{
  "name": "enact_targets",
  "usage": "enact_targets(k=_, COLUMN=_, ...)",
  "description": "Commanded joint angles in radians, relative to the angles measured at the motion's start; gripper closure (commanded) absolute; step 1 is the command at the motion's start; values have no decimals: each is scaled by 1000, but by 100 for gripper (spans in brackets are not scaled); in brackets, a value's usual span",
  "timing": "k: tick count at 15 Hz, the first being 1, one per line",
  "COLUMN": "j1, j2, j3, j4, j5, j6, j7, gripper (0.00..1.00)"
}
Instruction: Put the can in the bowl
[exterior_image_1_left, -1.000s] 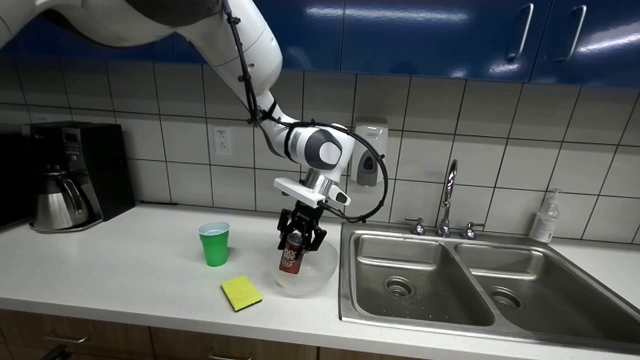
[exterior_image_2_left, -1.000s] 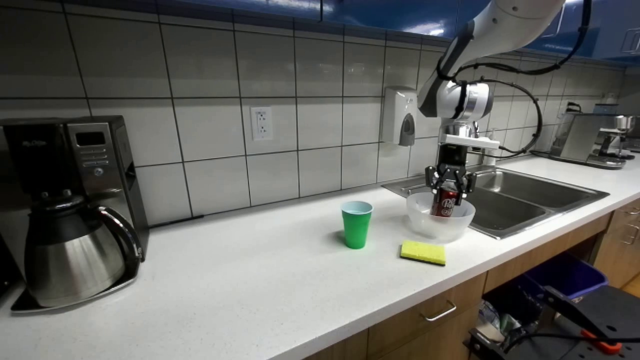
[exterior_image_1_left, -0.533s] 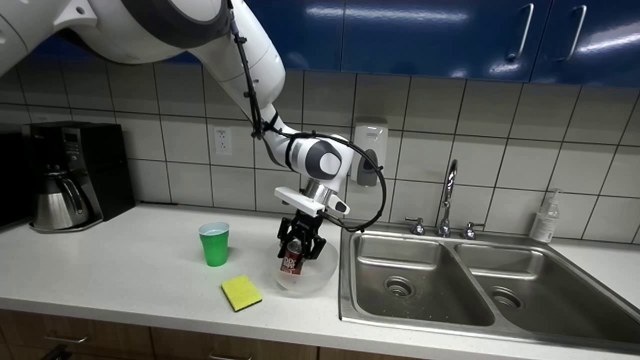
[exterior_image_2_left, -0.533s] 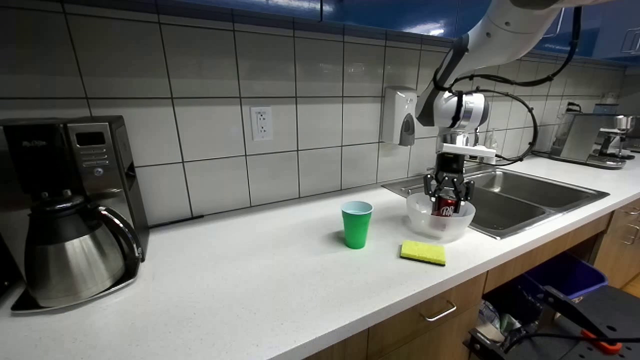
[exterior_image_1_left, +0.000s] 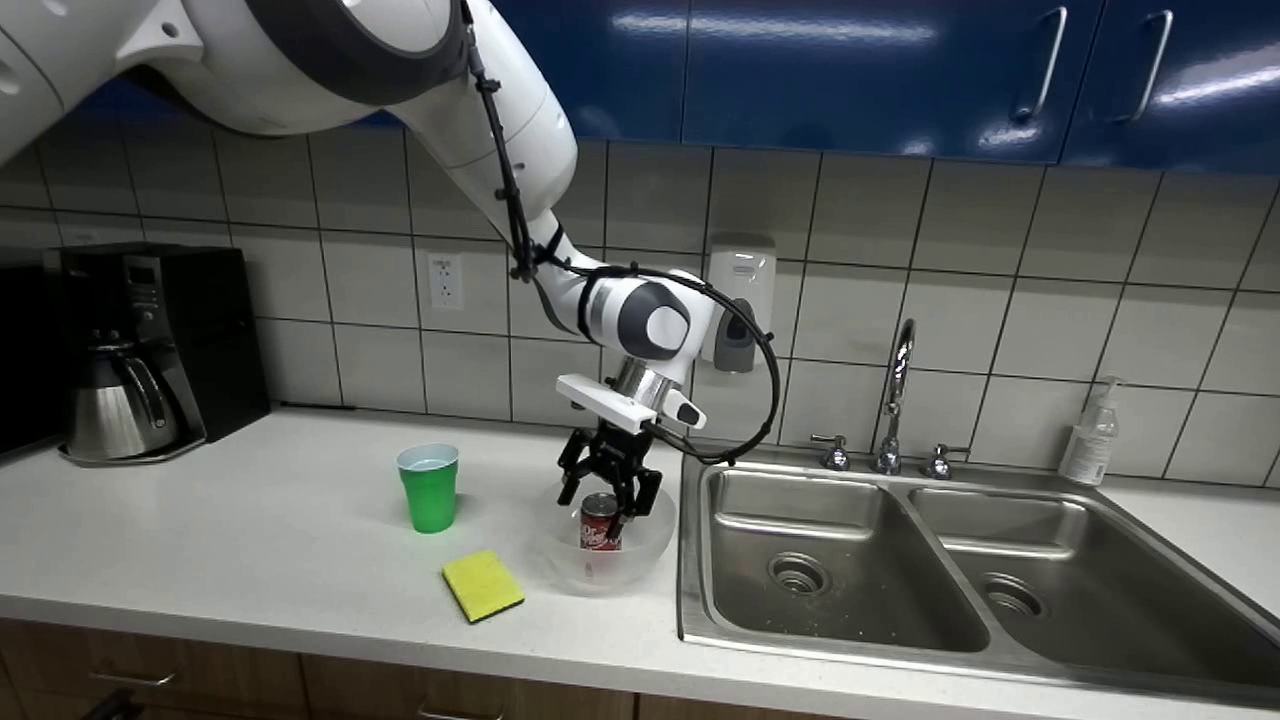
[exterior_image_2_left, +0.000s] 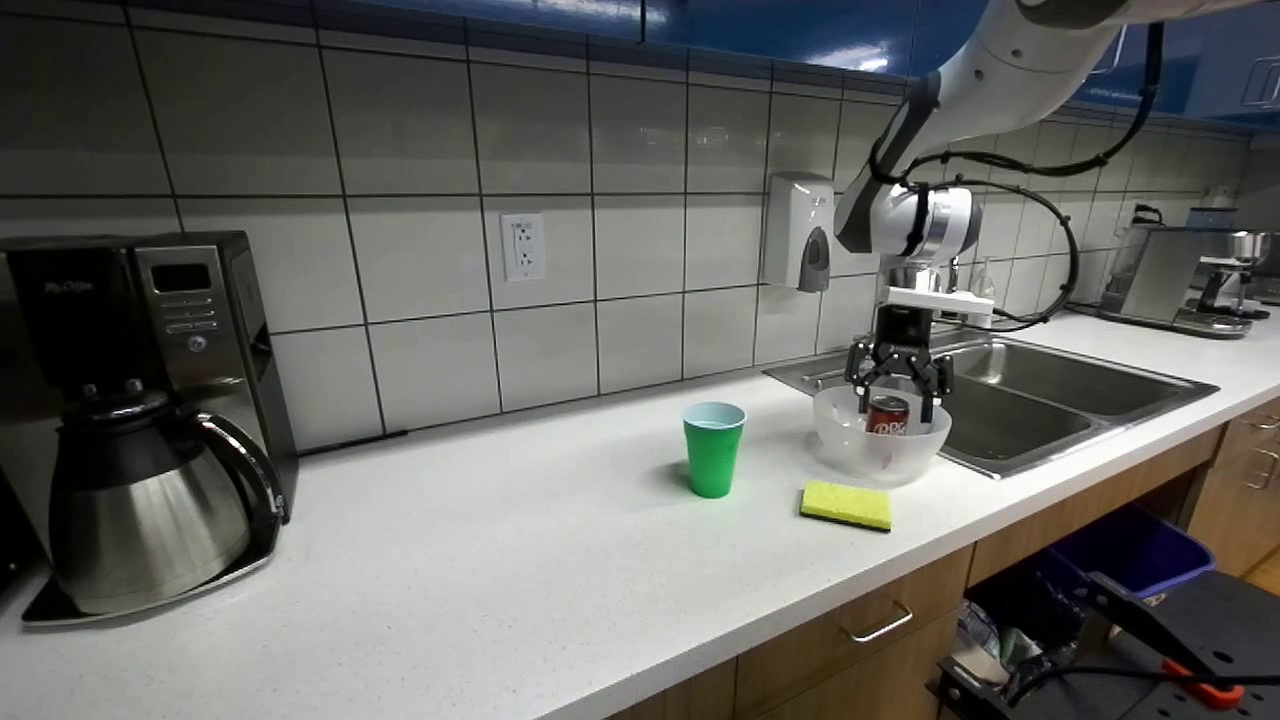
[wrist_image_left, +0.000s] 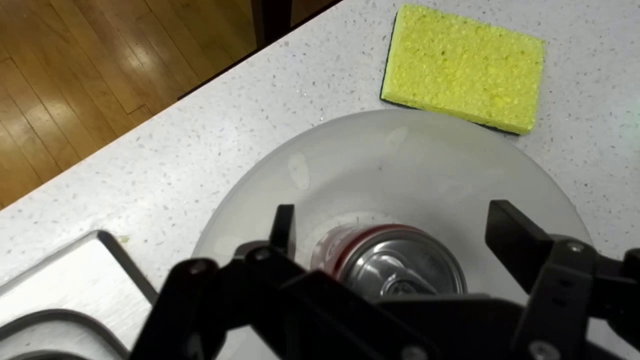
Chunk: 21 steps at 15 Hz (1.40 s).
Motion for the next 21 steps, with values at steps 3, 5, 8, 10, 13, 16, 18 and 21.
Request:
enact_targets(k=3, j1=-15, j2=-31, j3=17, j4=-2, j5=-6, j6=-24, j7=31, gripper=0)
enact_targets(k=5, j1=-7, j2=-62, j3=12, j4=-36, j5=-16, j6=-9, j7=25, gripper=0)
enact_targets(k=8, j1=8, j2=-135, j3=7, j4=-122, j5=-43, j6=32, j7=-7, gripper=0)
enact_targets(k=10, j1=27, j2=-192, j3=0, j4=-193, j5=-80, j6=60, j7=-22, gripper=0)
enact_targets(k=13, j1=59, j2=-289, j3=-5, j4=-322, j5=-160, j6=130, j7=-33, gripper=0)
enact_targets(k=16, j1=89, j2=-393, j3=-5, j4=-469, j5=-236, j6=234, j7=-29, gripper=0)
enact_targets(k=18, j1=106, j2=-462, j3=-6, j4=-570, j5=-280, j6=313, j7=-27, gripper=0)
enact_targets(k=21, j1=127, j2=-564, j3=-7, j4=-719, j5=-346, j6=436, j7=-29, gripper=0)
